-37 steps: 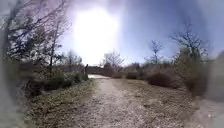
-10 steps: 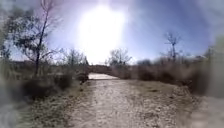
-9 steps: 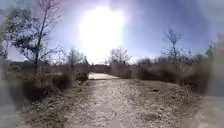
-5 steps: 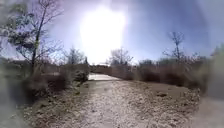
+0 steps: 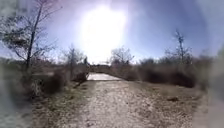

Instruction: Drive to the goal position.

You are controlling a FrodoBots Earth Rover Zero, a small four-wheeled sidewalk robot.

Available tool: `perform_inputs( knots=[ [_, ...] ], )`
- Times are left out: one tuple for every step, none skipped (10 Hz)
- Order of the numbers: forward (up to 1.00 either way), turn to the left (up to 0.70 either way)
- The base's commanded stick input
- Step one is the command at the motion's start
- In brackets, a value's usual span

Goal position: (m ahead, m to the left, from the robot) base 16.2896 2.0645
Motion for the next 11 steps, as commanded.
perform_inputs(
  knots=[
    [0.70, 0.02],
    [0.70, 0.02],
    [0.70, 0.02],
    [0.70, 0.03],
    [0.70, 0.04],
    [0.70, 0.08],
    [0.70, 0.10],
    [0.70, 0.08],
    [0.70, 0.04],
    [0.70, 0.03],
    [0.70, 0.03]
  ],
)
